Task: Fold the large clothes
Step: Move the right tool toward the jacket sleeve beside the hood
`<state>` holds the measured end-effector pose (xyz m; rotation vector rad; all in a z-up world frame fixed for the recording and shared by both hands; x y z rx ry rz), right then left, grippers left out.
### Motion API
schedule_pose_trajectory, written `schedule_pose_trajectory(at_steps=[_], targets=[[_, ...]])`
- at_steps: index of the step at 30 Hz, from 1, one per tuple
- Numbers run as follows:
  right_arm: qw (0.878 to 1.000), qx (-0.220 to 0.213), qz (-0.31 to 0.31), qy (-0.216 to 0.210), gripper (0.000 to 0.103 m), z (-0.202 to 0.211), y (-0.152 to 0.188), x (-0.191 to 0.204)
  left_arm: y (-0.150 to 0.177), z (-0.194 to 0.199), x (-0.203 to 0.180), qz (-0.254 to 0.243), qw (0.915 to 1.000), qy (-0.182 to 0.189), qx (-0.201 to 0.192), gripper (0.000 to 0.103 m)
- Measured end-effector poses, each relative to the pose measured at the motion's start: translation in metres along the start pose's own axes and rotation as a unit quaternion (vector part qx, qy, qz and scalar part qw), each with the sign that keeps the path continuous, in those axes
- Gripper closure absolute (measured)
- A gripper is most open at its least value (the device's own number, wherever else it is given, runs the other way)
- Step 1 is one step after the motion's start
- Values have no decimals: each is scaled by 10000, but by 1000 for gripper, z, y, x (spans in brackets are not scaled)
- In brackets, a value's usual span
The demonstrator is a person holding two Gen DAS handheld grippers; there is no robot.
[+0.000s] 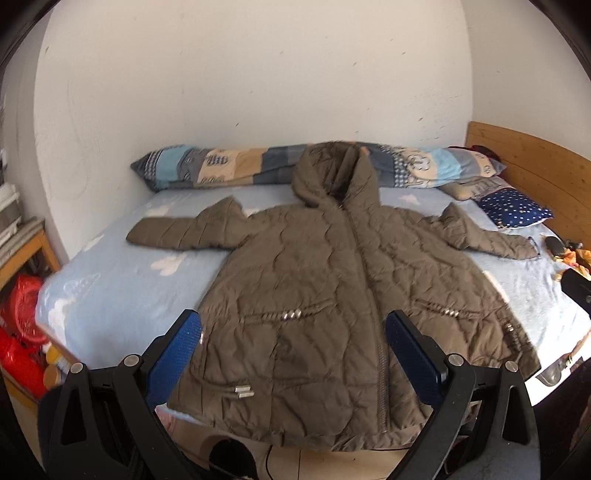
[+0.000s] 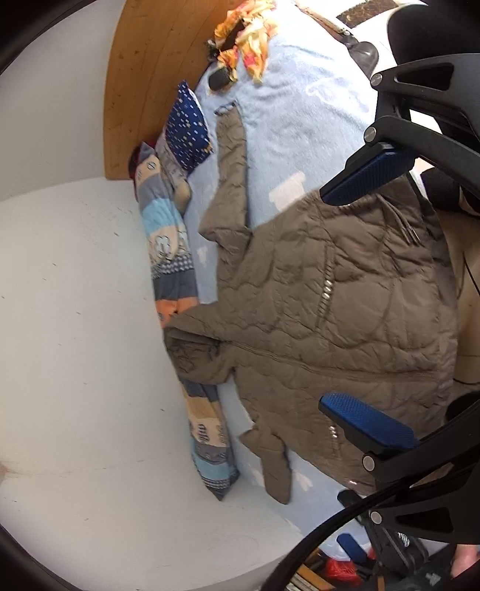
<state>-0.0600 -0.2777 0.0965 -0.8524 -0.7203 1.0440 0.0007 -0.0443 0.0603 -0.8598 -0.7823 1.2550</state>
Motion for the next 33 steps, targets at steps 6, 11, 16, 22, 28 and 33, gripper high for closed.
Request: schedule_pose_trajectory(at_steps=[6, 11, 16, 22, 28, 33], targets=[[9978, -526, -240, 311, 0, 20, -41, -43, -67, 44, -40, -559, 9967, 490, -324, 3], [9919, -1016, -501, 568, 0, 51, -73, -82, -125, 80, -64, -442, 9926, 1099, -268, 3], [9869, -1303, -642, 698, 0, 82, -99, -110, -176, 105, -74, -189, 9870, 1563, -321, 3], [9795, -1729, -632, 822, 0, 123, -146, -138, -223, 112, -75, -90, 9838, 1681, -614, 3], [9743, -1822, -1032, 829, 0, 121, -173, -167, -215, 46, -51, 214, 9892, 1430, -233, 3], [9749, -1194, -1686, 830, 0, 54, -167, -205, -177, -43, -29, 428, 9945, 912, 301, 3]])
Point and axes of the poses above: each gripper's, at about its wrist camera, not at the fingertips, and z roughly against the way its jaws point, x to its left, y to its underside, the point moved 3 cm from there along -z, roughly the way its jaws point, and after that the axes turned 2 degrees about z, right-handed, at the moved point
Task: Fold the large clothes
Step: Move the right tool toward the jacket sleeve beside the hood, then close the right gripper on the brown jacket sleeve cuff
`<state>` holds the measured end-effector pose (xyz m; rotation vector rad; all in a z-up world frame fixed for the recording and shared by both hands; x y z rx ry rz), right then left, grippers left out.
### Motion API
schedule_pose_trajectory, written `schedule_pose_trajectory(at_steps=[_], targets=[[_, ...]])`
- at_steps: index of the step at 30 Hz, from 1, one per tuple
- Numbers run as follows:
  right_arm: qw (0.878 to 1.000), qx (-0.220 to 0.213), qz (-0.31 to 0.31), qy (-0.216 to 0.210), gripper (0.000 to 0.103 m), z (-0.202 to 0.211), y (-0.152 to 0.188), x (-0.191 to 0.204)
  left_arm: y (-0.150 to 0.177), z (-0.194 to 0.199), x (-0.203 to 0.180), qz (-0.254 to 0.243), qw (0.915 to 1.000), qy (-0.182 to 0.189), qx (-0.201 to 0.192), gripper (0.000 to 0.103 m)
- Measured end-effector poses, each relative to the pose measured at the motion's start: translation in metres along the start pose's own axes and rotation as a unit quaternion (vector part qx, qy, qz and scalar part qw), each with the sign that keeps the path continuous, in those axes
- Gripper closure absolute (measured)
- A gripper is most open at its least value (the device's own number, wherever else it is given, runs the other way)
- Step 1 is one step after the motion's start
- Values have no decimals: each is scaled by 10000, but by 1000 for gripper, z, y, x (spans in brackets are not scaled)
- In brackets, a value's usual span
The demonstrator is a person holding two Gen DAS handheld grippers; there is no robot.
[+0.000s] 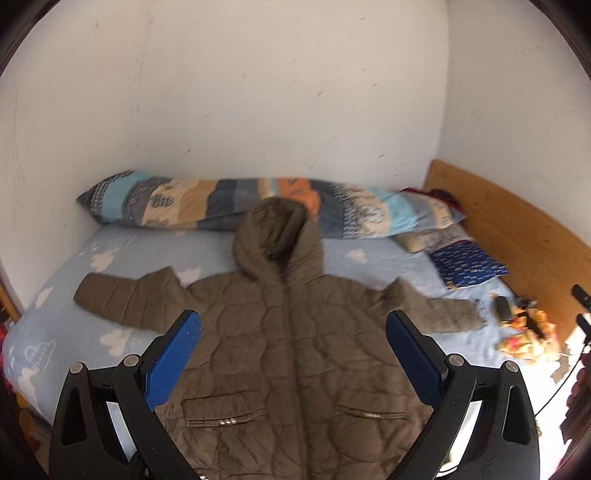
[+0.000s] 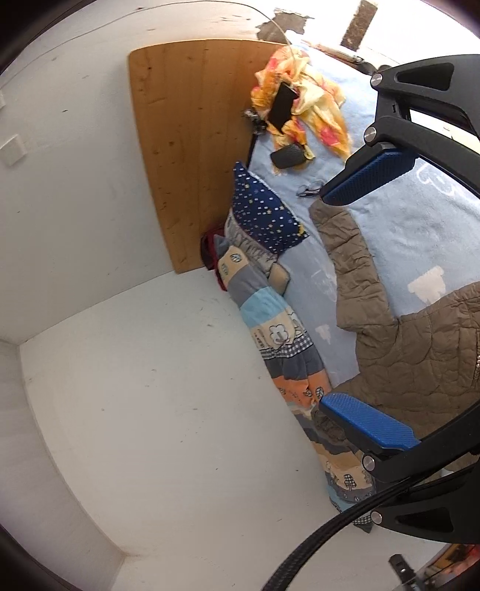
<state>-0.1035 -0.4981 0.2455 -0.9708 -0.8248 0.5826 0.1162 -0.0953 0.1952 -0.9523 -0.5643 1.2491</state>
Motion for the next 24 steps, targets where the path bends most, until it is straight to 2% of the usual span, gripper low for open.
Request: schedule_pose_trajectory(at_steps=[6, 9, 12, 17, 20, 24], targets=[[9957, 762, -443, 272, 0, -98, 24, -24, 30, -90, 39, 256, 9971, -516, 492, 3], [9896, 1059, -944, 250, 0, -147, 31, -45, 32, -133, 49, 370, 9950, -650, 666, 3], [9814, 1327, -1328, 415, 0, -191, 38, -66, 25, -181, 49, 348, 9935, -621, 884, 3], [9619, 1778, -2018, 491, 1, -258, 58, -108, 28, -263, 47, 540, 9892, -307, 1325, 3], [9527, 1989, -2189, 693, 3, -291, 74, -135, 40, -291, 55, 623, 9865, -447, 1450, 3], [9404, 2213, -2468, 759, 8, -326, 89, -164, 46, -303, 61, 644, 9855, -486, 1492, 3]])
Point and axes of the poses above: each gripper's, at about its wrist camera, not at the fingertips, and z roughly against the way its jaws point, x to its left, y to its underside, the point moved 3 cm from there along -z, roughly the way its jaws point, and after that the axes turned 2 degrees about z, right-handed, at the moved point
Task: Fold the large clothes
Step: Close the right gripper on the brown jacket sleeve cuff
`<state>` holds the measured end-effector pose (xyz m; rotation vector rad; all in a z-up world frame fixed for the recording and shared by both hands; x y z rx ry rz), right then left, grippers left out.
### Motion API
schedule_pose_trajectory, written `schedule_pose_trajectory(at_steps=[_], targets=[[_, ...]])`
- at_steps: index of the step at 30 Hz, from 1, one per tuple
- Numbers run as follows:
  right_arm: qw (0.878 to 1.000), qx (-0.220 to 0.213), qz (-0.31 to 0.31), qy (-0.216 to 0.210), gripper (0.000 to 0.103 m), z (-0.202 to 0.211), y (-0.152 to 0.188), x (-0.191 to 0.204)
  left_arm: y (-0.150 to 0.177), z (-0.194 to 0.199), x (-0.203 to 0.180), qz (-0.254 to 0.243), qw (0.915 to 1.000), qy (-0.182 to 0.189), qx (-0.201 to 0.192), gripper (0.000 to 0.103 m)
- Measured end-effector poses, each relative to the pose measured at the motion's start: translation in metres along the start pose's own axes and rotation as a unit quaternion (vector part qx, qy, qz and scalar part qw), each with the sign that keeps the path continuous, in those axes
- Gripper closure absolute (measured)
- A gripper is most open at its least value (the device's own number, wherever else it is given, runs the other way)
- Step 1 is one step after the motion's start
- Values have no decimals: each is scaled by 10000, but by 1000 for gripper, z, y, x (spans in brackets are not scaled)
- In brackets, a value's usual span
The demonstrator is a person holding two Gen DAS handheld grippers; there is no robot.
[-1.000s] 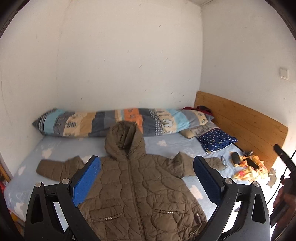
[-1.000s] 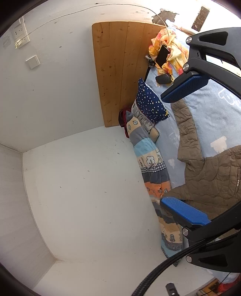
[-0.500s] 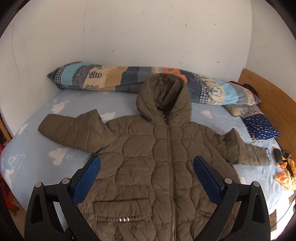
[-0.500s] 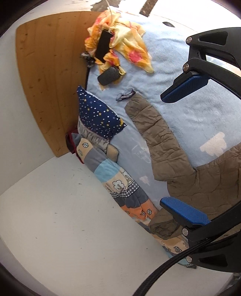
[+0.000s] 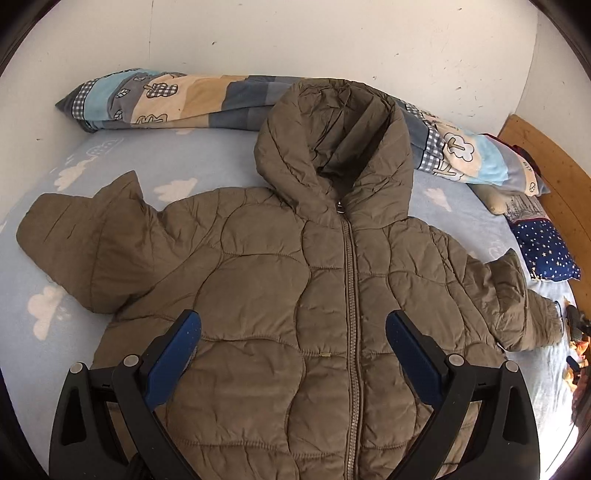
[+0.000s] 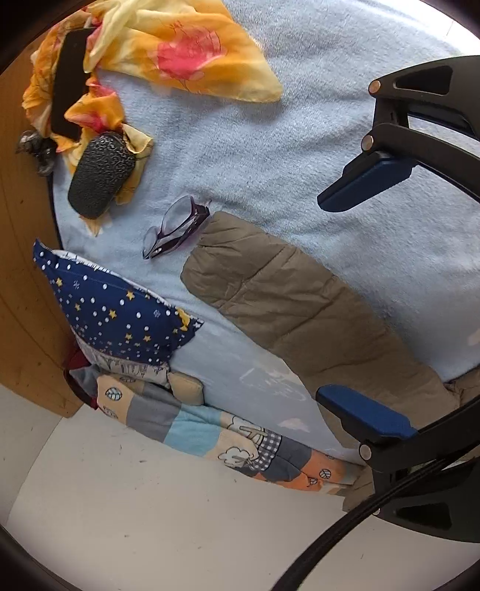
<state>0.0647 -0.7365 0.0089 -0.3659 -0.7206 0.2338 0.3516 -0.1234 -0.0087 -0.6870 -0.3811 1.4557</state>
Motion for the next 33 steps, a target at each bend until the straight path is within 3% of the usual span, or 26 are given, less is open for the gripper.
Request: schedule_pose_trajectory(at_steps=[6, 12, 16, 22, 24, 26, 29, 33], targets=[[9998, 15, -137, 110, 13, -26, -21, -14, 0, -11, -3, -41, 10000, -18, -31, 3], [9995, -3, -177, 243, 31, -48, -34, -26, 5, -20, -10, -99, 9999, 45, 74, 3], [9988, -87, -320, 350, 31, -59, -42, -41, 7, -21, -13, -179, 9998, 74, 61, 3], [9995, -113, -267, 80, 31, -79, -48, -40, 8, -29, -16, -210, 9997, 45, 152, 3], [9999, -88, -123, 45, 38, -84, -48, -32, 9, -30, -16, -198, 9996, 57, 172, 3], [9999, -103, 26, 41, 77, -85, -47, -28, 9, -29, -17, -195, 9996, 94, 181, 3], [9997, -115, 216, 1, 84, -82, -45, -22, 9, -26, -19, -250, 9995, 94, 146, 3], [9974, -377, 612, -52, 84, -60, -50, 5, 8, -21, -17, -200, 9997, 131, 77, 3]])
Point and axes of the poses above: each gripper's, at about its wrist camera, not at the fingertips, and z roughly against the way its jaws point, x to its left, y to its underside, the point moved 3 cm from there along -z, roughly the way its jaws point, and after that the axes turned 2 degrees about z, right-handed, at the moved point
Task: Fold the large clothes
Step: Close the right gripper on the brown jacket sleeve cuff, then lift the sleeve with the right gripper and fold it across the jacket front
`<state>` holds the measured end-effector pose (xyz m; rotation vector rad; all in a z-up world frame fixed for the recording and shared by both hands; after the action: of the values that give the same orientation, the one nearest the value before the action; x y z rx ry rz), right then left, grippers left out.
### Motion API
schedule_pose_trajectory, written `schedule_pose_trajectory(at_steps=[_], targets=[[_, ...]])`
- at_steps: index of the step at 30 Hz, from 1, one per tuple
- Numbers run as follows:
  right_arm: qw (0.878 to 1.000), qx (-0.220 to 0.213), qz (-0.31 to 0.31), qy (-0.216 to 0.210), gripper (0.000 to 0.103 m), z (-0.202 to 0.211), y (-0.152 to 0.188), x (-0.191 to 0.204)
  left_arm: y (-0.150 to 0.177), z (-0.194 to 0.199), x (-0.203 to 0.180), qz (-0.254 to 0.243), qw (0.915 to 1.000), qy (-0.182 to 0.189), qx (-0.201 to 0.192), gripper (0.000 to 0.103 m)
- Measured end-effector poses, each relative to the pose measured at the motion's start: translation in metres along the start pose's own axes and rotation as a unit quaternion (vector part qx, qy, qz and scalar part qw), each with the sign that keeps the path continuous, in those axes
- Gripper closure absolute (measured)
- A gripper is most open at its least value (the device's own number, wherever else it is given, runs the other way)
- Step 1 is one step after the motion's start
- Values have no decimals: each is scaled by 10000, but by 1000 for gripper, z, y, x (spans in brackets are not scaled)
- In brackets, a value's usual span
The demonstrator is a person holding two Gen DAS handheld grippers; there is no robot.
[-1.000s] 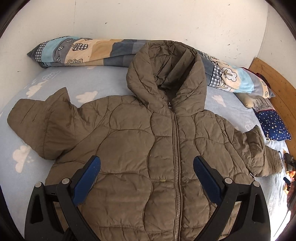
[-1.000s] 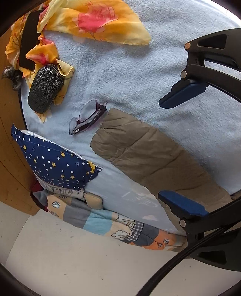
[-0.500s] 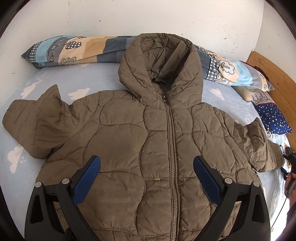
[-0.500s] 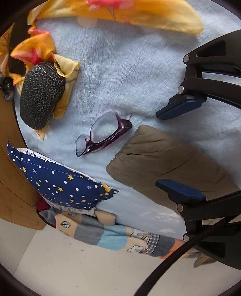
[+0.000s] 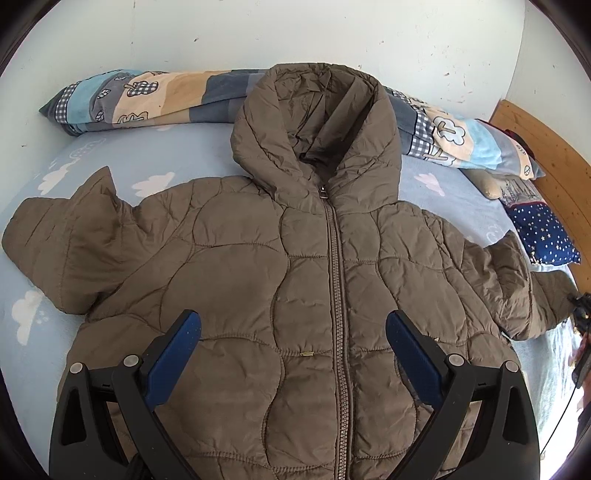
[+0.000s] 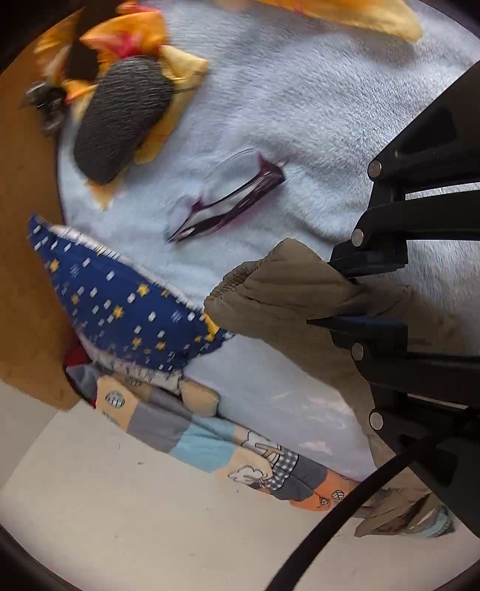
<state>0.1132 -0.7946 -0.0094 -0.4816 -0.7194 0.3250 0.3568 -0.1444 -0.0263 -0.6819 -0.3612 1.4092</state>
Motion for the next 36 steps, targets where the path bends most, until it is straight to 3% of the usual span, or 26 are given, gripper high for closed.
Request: schedule_pose_trajectory(at_steps=[3, 9, 15, 18, 26, 36], targets=[[9988, -242, 422, 87, 85, 22, -6, 29, -1, 4, 2, 39, 10000, -16, -54, 3], [9912, -744, 1065, -249, 85, 79, -13, 101, -4, 12, 8, 117, 9999, 0, -120, 3], [9738, -1395, 1671, -665, 85, 155, -5, 183, -9, 22, 19, 243, 9995, 28, -215, 3], [9621, -1558, 1951, -1095, 85, 189, 7, 227, -10, 26, 26, 280, 9993, 15, -256, 3], [9287, -1373, 2815, -1985, 85, 224, 76, 338, -12, 37, 51, 439, 9984, -57, -338, 3], [8950, -446, 3627, -2558, 85, 186, 188, 431, -15, 40, 76, 610, 9975, -150, -316, 3]])
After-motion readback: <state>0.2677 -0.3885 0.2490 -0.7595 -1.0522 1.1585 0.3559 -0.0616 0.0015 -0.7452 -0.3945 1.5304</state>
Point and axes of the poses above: each gripper's, at about its wrist camera, not at the fingertips, and z roughly against the way its jaws point, x to its left, y to its underside, the point moved 3 cm from there along -z, roughly the way its jaws point, and after that the axes turned 2 degrees about z, right-handed, at the moved point
